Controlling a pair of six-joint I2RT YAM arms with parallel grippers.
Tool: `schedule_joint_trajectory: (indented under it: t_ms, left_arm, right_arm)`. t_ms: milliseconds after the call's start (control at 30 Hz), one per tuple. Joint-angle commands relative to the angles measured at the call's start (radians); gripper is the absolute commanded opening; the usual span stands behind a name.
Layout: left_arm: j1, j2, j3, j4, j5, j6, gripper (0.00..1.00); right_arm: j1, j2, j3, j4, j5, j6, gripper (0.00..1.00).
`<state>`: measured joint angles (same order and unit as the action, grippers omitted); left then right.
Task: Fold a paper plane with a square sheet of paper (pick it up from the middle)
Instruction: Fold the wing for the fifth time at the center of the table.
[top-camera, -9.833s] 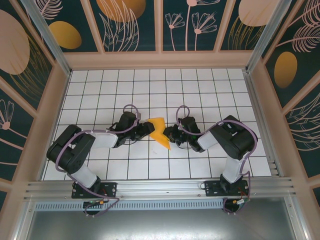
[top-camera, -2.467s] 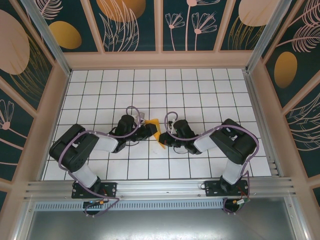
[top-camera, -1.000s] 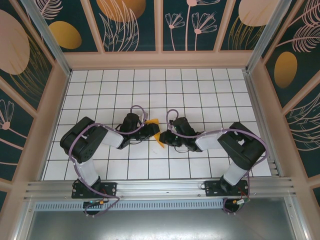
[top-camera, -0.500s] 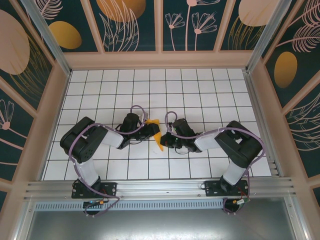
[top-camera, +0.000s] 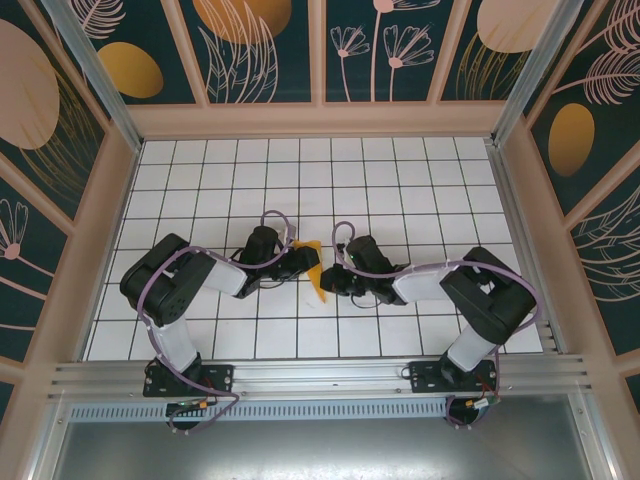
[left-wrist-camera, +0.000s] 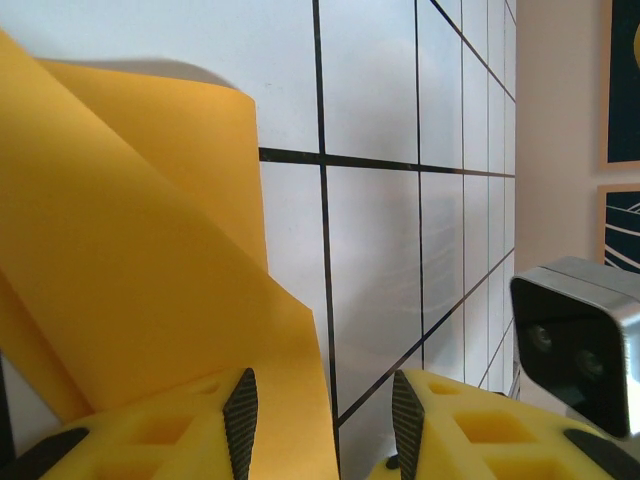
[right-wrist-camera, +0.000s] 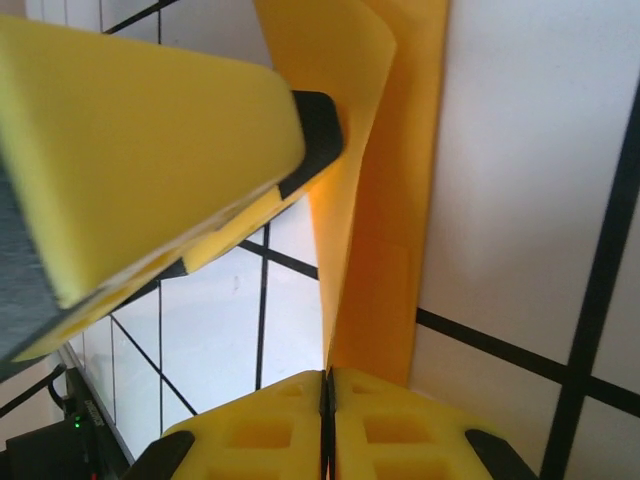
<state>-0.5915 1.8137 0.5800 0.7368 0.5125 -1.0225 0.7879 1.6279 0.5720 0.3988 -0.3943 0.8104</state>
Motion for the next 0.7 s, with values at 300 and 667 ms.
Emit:
schedule_joint_trajectory:
  t_ms: [300,667]
  left_arm:
    - [-0.004,0.038,-0.011,-0.096,-0.053,0.025,0.44]
    - [-0.004,0.032,-0.016,-0.096,-0.053,0.021,0.44]
  right_arm:
    - [0.035,0.009,-0.021,-0.011,-0.057,0.004,0.10]
    - [0.073,0.002,0.060,-0.159,0.026,-0.027,0.14]
